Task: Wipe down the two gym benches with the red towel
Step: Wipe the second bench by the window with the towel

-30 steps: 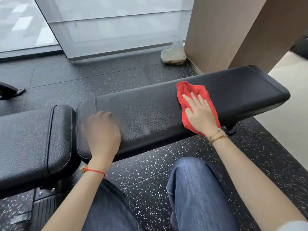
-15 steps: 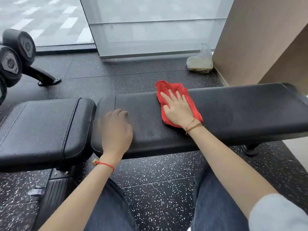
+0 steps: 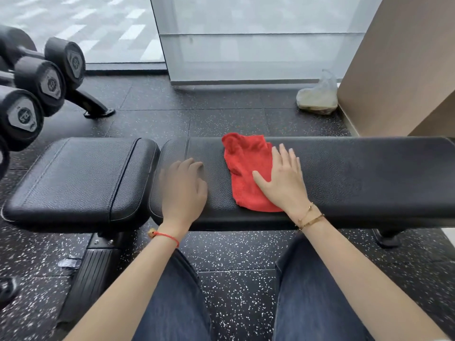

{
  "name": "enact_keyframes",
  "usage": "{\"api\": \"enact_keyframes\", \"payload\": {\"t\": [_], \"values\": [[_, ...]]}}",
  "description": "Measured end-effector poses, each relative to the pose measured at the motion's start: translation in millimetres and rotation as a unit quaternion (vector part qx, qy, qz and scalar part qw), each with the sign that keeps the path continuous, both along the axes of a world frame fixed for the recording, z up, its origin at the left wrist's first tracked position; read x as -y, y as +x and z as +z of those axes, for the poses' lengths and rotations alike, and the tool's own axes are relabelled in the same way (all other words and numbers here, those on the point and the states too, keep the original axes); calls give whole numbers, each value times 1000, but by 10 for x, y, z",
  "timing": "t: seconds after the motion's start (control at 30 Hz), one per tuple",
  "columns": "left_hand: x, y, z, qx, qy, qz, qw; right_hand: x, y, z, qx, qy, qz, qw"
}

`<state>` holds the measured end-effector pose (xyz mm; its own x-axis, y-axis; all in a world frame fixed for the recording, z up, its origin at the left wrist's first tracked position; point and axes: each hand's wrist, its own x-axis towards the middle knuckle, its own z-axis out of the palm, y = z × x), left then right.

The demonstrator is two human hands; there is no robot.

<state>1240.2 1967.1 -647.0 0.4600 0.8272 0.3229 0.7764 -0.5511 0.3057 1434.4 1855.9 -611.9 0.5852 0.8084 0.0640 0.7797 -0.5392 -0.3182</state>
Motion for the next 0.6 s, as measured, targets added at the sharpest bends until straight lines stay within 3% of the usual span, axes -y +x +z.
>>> {"api": "enact_keyframes", "payload": {"t": [0.13, 0.43, 0.6], "values": [[7, 4, -6, 3, -2, 0, 1000, 28, -1, -48, -33, -17, -14, 999], [12, 7, -5, 0, -5, -2, 1000, -46, -31, -79, -66, 136, -2, 989], [13, 9, -16, 20, 1, -2, 1000, -83, -25, -36, -88, 151, 10, 985]]}}
